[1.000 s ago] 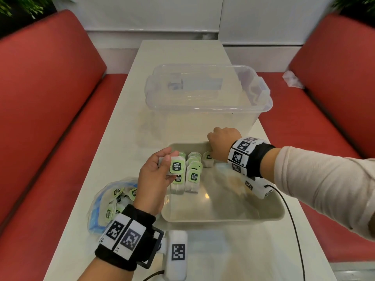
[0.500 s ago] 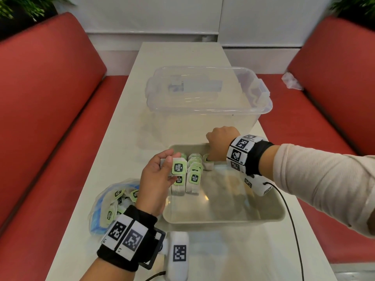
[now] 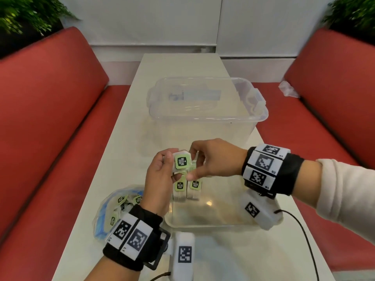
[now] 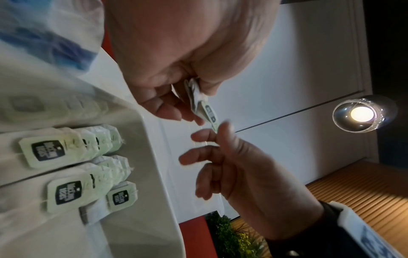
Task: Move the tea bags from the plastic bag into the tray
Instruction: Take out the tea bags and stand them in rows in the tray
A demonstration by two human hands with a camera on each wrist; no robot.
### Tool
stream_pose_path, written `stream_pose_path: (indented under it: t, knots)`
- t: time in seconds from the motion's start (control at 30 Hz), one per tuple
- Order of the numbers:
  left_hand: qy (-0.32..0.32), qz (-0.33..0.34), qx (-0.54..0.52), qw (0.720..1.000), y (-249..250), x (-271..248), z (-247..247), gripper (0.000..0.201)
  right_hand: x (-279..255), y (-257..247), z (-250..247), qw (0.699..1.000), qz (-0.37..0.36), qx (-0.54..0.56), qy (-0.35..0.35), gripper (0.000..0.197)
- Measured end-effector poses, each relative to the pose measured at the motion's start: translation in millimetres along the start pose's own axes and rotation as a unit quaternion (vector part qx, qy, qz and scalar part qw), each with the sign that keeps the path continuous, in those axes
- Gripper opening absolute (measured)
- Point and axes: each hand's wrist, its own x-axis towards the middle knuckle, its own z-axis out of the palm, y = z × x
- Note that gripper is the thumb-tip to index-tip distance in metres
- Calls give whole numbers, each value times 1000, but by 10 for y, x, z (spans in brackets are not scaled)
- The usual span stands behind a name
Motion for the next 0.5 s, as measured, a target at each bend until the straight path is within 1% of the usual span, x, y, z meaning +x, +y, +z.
stream_pose_path:
  t: [0.1, 0.17, 0.2, 0.27, 0.33, 0.4, 0.43, 0.5]
  knots:
    - [-10, 7, 15, 1000, 31, -18, 60, 22, -17, -40, 25, 989, 2, 142, 43, 19]
    - [-25, 7, 33, 999, 22, -11, 62, 17, -17, 6, -16, 981, 13, 179, 69, 15]
    - [-31, 6, 50, 998, 20, 1, 41, 16, -16, 44, -55, 981, 17, 177, 76, 14]
    - [-38, 14, 93, 995, 21, 39, -30, 20, -5, 137, -147, 988, 25, 128, 82, 13]
    - [-40, 33, 171, 984, 32, 87, -138, 27, 33, 248, -203, 996, 39, 25, 81, 12]
    - [-42, 44, 295, 954, 48, 130, -235, 30, 90, 344, -193, 991, 55, -98, 66, 16]
    - [-43, 46, 352, 934, 53, 149, -279, 32, 129, 387, -164, 986, 66, -144, 50, 18]
    - [-44, 42, 431, 900, 54, 177, -337, 36, 221, 462, -76, 975, 84, -207, 8, 19]
